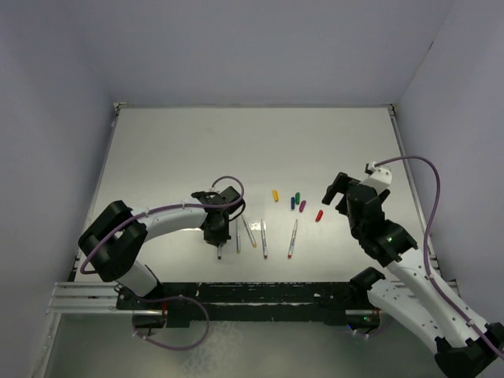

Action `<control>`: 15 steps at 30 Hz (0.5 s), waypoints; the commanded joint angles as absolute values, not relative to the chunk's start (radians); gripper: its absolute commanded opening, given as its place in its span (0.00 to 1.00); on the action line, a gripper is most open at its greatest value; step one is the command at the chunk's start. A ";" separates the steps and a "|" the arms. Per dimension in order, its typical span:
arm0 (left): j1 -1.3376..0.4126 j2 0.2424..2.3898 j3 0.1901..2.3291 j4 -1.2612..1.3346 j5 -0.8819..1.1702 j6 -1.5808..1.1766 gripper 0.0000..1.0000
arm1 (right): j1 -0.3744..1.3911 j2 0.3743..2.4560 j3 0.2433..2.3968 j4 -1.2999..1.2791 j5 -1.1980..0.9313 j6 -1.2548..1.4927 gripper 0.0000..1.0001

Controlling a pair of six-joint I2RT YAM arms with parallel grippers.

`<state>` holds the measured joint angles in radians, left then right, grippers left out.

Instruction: Insert the pens into the pen caps

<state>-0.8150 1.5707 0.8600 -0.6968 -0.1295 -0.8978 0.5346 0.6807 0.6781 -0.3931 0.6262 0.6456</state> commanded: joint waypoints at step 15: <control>-0.822 1.656 0.820 -0.615 -0.066 -0.797 0.00 | 0.533 0.697 0.698 -0.432 0.603 0.640 1.00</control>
<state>-0.8143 1.5848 0.8642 -0.6739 -0.0582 -0.8440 0.5346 0.6807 0.6781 -0.4282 0.6083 0.6590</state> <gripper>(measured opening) 0.148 0.998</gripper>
